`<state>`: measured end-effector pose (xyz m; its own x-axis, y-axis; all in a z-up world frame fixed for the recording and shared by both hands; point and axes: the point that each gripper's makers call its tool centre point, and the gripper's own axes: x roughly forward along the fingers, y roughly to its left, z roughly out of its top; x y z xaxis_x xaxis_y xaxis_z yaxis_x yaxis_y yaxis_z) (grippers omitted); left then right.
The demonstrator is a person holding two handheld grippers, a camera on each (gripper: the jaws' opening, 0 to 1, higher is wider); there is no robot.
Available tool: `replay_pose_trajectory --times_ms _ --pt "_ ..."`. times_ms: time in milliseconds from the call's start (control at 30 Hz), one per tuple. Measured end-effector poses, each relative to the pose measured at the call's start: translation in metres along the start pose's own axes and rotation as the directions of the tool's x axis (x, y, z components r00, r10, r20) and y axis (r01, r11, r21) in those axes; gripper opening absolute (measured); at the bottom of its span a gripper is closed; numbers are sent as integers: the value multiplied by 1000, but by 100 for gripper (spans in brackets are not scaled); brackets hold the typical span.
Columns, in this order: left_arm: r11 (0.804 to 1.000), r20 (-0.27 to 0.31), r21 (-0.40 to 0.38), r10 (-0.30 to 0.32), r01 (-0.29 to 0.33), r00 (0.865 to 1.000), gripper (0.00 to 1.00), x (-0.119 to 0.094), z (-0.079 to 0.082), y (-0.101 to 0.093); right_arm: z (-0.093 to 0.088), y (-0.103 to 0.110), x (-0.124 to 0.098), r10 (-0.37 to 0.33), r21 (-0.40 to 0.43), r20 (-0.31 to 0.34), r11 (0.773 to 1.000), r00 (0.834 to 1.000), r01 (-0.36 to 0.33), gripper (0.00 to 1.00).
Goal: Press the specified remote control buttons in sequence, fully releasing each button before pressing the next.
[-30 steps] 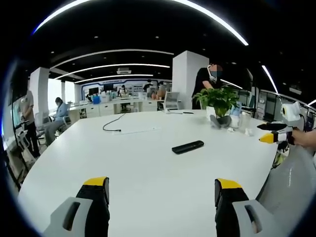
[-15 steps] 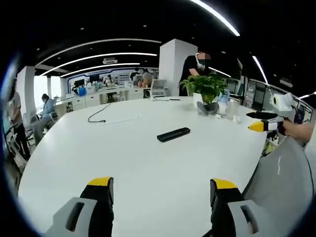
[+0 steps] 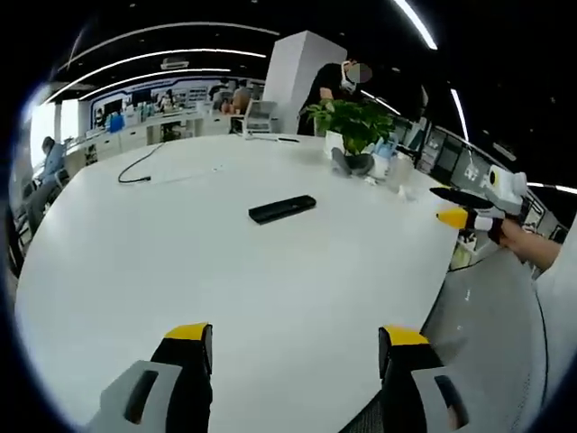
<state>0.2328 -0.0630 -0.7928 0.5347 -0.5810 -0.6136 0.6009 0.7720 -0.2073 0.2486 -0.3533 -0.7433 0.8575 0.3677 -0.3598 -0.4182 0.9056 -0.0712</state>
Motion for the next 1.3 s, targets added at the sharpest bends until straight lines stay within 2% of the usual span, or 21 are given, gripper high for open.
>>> replay_pose_trajectory --times_ms 167,267,667,833,1067,1167,1300 --pt "1000 -3 -12 -22 22 1000 78 10 11 0 -1 1 0 10 8 -1 1000 1000 -10 82" --pt "997 18 -61 -42 43 999 78 15 20 -3 2 -1 -1 2 14 14 1000 1000 -2 82" --pt "999 14 3 -38 38 999 78 32 43 1 2 -2 -1 6 32 22 999 1000 -7 81" --pt "999 11 34 -38 38 999 78 37 47 2 4 -2 -2 3 20 31 1000 1000 -4 81" --pt "998 40 -6 -62 62 997 78 47 55 -5 7 -1 -3 6 14 41 1000 999 -7 80" --pt "998 38 9 -69 68 997 78 52 60 -9 13 -4 -6 -14 0 69 1000 998 14 80" --pt "997 41 29 -73 72 996 78 57 69 -11 11 -6 -6 -23 6 60 1000 998 23 80"
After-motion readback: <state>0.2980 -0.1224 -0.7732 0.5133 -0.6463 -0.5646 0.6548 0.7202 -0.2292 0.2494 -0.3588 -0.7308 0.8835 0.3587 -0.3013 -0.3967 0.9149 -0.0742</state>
